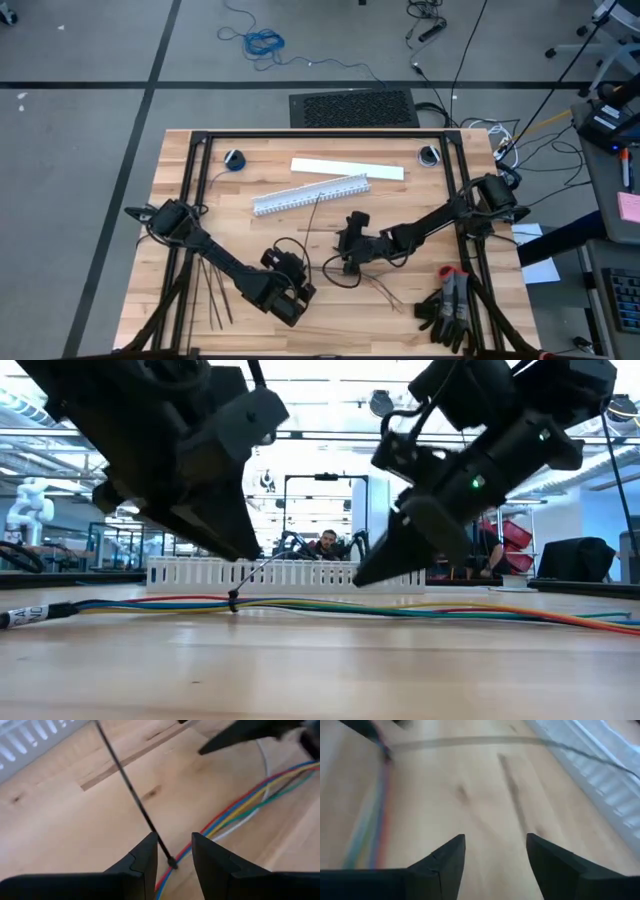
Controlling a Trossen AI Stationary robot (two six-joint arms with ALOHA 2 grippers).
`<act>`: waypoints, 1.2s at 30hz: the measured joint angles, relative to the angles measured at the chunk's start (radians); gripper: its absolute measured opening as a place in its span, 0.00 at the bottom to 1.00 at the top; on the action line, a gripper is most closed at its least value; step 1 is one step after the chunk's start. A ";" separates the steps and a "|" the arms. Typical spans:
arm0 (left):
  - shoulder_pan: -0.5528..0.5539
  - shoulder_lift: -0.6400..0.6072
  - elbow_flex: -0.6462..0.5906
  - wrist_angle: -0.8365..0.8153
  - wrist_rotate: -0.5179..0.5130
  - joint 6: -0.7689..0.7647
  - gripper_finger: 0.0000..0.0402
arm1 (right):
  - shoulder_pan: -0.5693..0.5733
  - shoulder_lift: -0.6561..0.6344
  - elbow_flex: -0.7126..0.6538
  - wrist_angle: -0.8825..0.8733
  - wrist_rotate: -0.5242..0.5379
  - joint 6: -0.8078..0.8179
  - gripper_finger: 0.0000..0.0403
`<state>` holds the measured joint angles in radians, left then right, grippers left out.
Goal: Ziptie cables
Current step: Wrap the colored loose cables with the black zip tie
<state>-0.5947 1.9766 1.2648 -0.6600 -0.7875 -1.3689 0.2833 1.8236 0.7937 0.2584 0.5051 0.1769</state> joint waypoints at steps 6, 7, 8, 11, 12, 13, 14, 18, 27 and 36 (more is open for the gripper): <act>0.012 0.000 0.004 -0.057 -0.143 0.094 0.29 | -0.007 0.000 0.000 -0.016 0.027 0.003 0.41; 0.021 -0.001 -0.002 -0.069 -0.165 0.093 0.29 | -0.012 0.000 0.000 0.008 0.025 -0.014 0.40; 0.029 -0.001 -0.010 -0.075 -0.181 0.091 0.29 | -0.018 0.000 0.000 0.038 0.019 -0.032 0.39; 0.039 -0.001 -0.044 -0.130 -0.242 -0.009 0.29 | -0.040 0.000 0.000 0.117 -0.038 -0.090 0.36; 0.036 -0.004 -0.056 -0.161 -0.252 -0.059 0.29 | -0.052 0.000 0.000 0.145 -0.086 -0.103 0.36; 0.028 -0.013 -0.075 -0.192 -0.255 -0.111 0.29 | -0.067 0.000 0.000 0.173 -0.148 -0.111 0.35; 0.020 -0.022 -0.099 -0.220 -0.255 -0.162 0.29 | -0.086 0.000 0.000 0.201 -0.219 -0.115 0.35; -0.031 -0.063 -0.214 -0.225 -0.263 -0.337 0.29 | -0.187 0.000 0.000 0.301 -0.444 -0.112 0.35; -0.092 -0.239 -0.437 -0.225 -0.154 -0.459 0.29 | -0.410 0.001 0.051 0.396 -0.767 -0.092 0.35; -0.166 -0.405 -0.454 -0.434 0.072 -0.633 0.29 | -0.451 0.001 0.063 0.387 -0.770 -0.160 0.35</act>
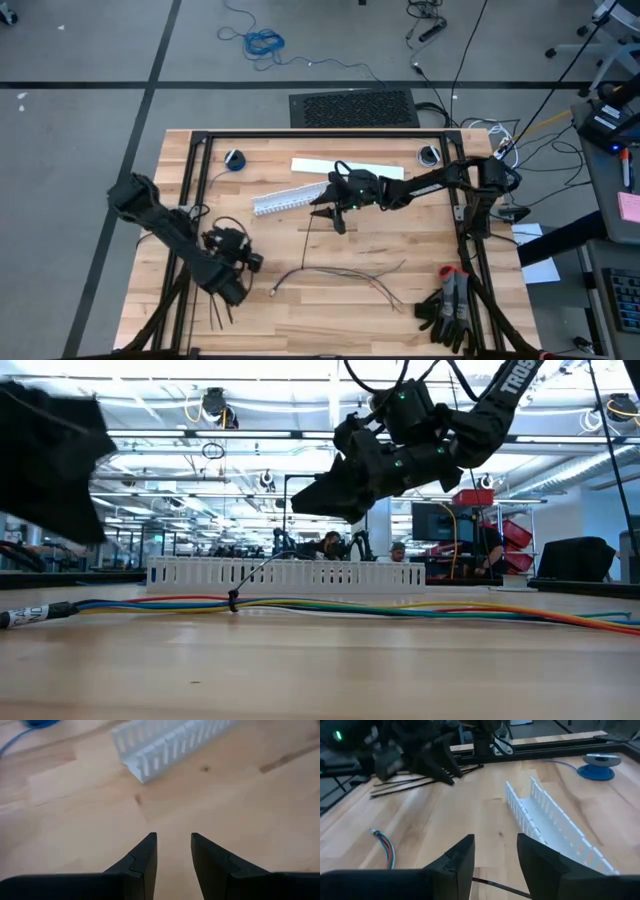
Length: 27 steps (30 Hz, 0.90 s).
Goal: Ziptie cables
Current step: Wrap the colored loose cables with the black zip tie
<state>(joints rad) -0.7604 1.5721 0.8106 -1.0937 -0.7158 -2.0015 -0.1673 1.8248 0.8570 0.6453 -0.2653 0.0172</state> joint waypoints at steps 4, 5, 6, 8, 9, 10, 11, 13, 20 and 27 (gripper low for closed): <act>-0.049 -0.036 0.011 -0.099 -0.002 -0.127 0.29 | 0.000 0.000 0.000 -0.005 -0.002 -0.063 0.35; -0.055 -0.038 0.011 -0.114 -0.004 -0.133 0.29 | 0.000 0.000 0.000 -0.007 -0.003 -0.070 0.35; -0.057 -0.038 0.011 -0.123 -0.010 -0.133 0.29 | 0.001 0.000 0.001 -0.016 -0.003 -0.078 0.35; -0.057 -0.034 0.006 -0.115 -0.020 -0.134 0.29 | 0.000 0.000 0.001 -0.044 -0.003 -0.089 0.35; -0.052 -0.032 0.004 -0.103 -0.023 -0.132 0.29 | 0.000 0.000 0.001 -0.055 -0.003 -0.093 0.35; -0.044 -0.031 0.002 -0.086 -0.026 -0.116 0.29 | 0.002 0.000 0.001 -0.067 -0.003 -0.099 0.35; -0.036 -0.029 0.000 -0.061 -0.027 -0.086 0.29 | 0.006 0.000 0.001 -0.081 -0.003 -0.105 0.35; -0.021 -0.025 -0.003 0.003 -0.028 -0.017 0.29 | 0.014 0.001 0.001 -0.109 -0.003 -0.110 0.35; 0.035 -0.019 -0.002 0.155 0.015 0.001 0.29 | 0.057 0.001 0.001 -0.085 -0.003 -0.112 0.35; -0.029 -0.018 0.058 0.129 0.190 -0.173 0.29 | 0.096 0.001 0.001 -0.136 -0.004 -0.136 0.35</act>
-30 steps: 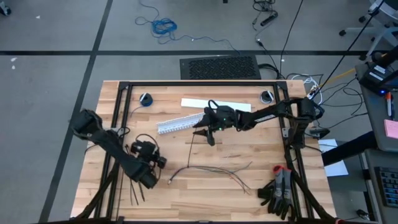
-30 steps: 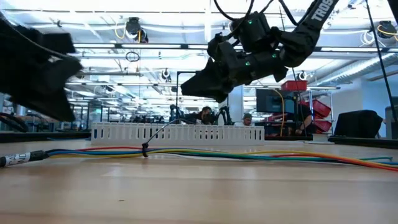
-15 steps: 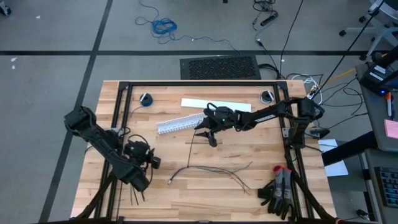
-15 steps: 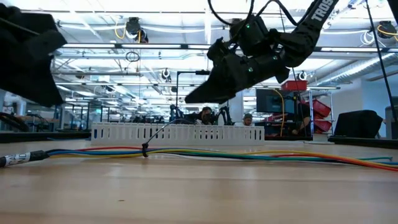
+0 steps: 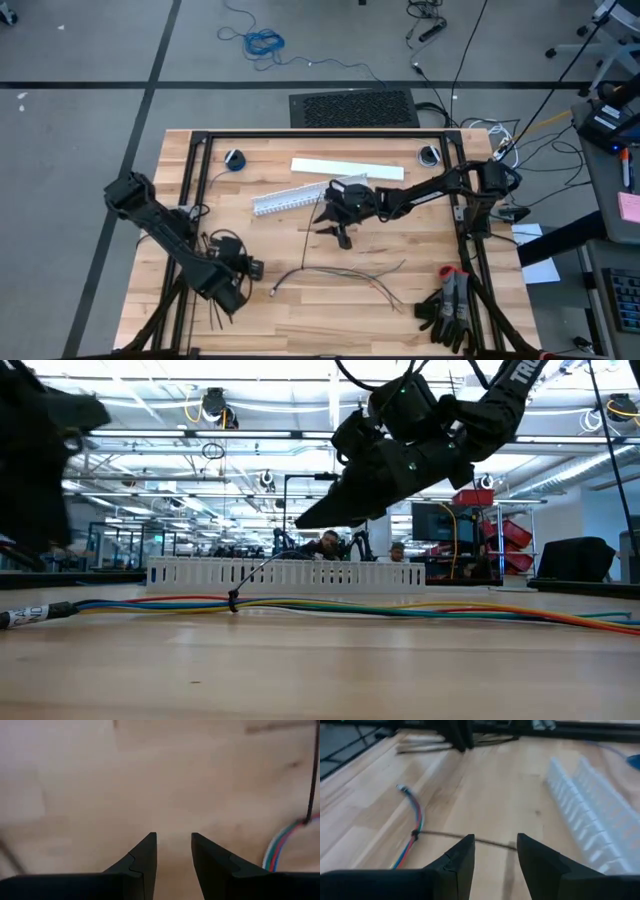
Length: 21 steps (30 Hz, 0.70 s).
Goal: Ziptie cables
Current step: Wrap the colored loose cables with the black zip tie
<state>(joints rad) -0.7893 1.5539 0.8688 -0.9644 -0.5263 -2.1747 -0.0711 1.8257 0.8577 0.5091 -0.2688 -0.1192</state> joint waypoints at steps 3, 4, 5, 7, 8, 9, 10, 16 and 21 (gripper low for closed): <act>0.001 0.000 0.027 -0.017 0.118 -0.010 0.27 | 0.006 0.000 0.000 -0.008 0.000 -0.022 0.35; 0.001 0.000 0.031 -0.029 0.163 -0.011 0.26 | 0.008 0.000 0.000 -0.010 0.000 -0.023 0.35; 0.002 0.000 0.032 -0.036 0.209 -0.010 0.26 | 0.007 0.000 0.000 -0.014 0.000 -0.023 0.35; 0.001 0.000 0.034 -0.063 0.298 -0.007 0.24 | 0.007 0.000 0.000 -0.023 0.000 -0.024 0.35; -0.005 0.000 0.034 -0.085 0.341 -0.001 0.23 | 0.007 0.000 0.000 -0.024 0.000 -0.026 0.35; -0.009 0.000 0.034 -0.106 0.368 -0.002 0.22 | 0.007 0.000 0.000 -0.024 0.000 -0.029 0.35; -0.013 0.000 0.034 -0.129 0.390 -0.008 0.22 | 0.007 0.000 0.000 -0.024 0.000 -0.032 0.35; -0.006 0.000 0.025 -0.216 0.418 -0.002 0.21 | 0.008 0.000 0.000 -0.019 0.001 -0.036 0.35; 0.004 0.000 -0.034 -0.147 0.416 0.003 0.21 | 0.008 0.000 0.000 -0.019 0.003 -0.031 0.35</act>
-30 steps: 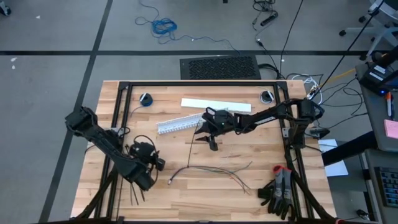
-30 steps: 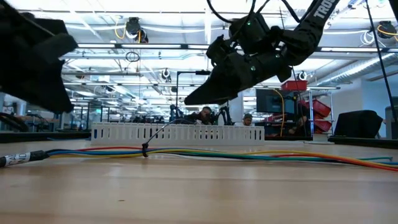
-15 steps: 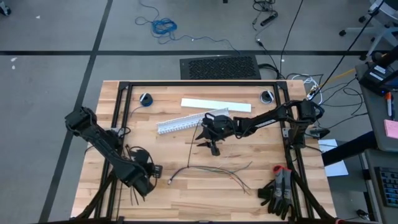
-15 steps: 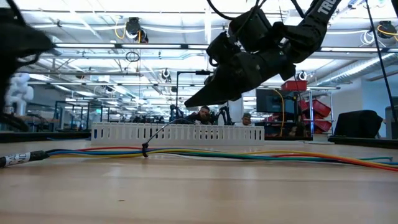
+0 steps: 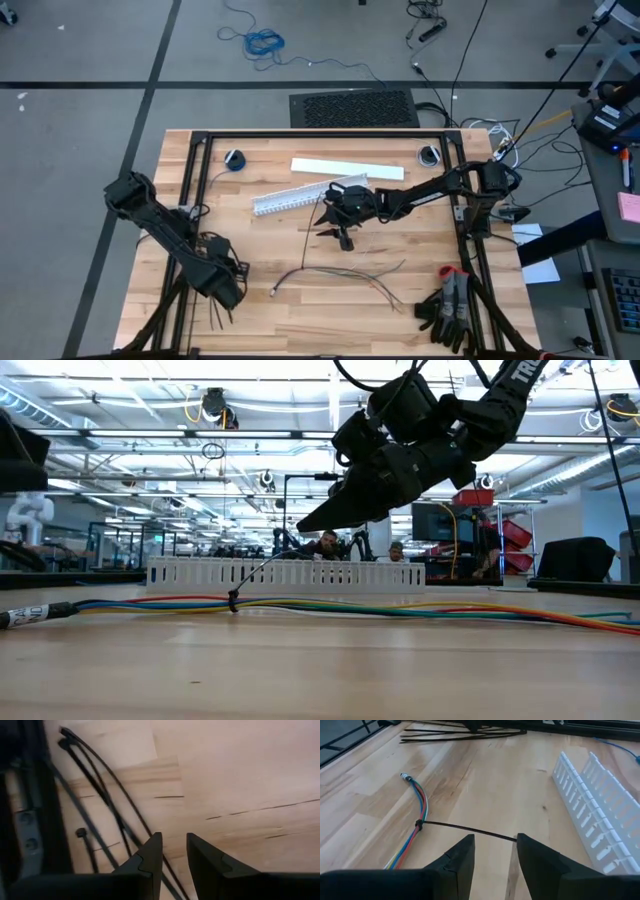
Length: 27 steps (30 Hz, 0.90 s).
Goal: Ziptie cables
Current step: Wrap the colored loose cables with the black zip tie
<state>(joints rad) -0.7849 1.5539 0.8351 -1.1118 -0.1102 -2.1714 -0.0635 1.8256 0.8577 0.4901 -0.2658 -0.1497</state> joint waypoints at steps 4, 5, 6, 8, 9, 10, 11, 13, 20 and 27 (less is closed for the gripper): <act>0.000 0.000 -0.051 0.061 0.001 -0.002 0.21 | 0.000 0.000 0.000 -0.016 0.001 0.001 0.35; 0.000 0.000 -0.057 0.059 0.002 -0.002 0.21 | 0.000 0.000 0.000 -0.018 0.001 0.002 0.35; 0.000 0.000 -0.060 0.052 0.004 -0.001 0.21 | 0.000 0.000 0.000 -0.020 0.001 0.002 0.35; 0.001 0.000 -0.060 0.032 0.014 0.002 0.21 | 0.000 0.000 0.000 -0.024 0.001 0.003 0.35; 0.002 0.000 -0.060 0.018 0.024 0.003 0.21 | 0.000 0.000 0.000 -0.025 0.001 0.003 0.35; 0.004 0.000 -0.061 0.009 0.036 0.003 0.21 | 0.000 0.000 0.000 -0.025 0.001 0.006 0.35; 0.005 0.000 -0.061 0.001 0.044 0.003 0.21 | 0.000 0.000 0.000 -0.025 0.001 0.007 0.35; 0.005 0.000 -0.061 -0.006 0.051 0.004 0.21 | 0.000 0.000 0.000 -0.025 0.001 0.007 0.35; 0.012 0.000 -0.095 0.081 0.046 0.004 0.21 | 0.000 0.000 0.000 -0.025 0.001 0.019 0.35; 0.019 -0.005 -0.144 0.137 0.035 0.004 0.21 | 0.000 0.000 0.000 -0.037 0.001 0.019 0.35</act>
<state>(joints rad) -0.7663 1.5490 0.6912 -0.9745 -0.0747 -2.1670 -0.0639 1.8252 0.8574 0.4536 -0.2648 -0.1312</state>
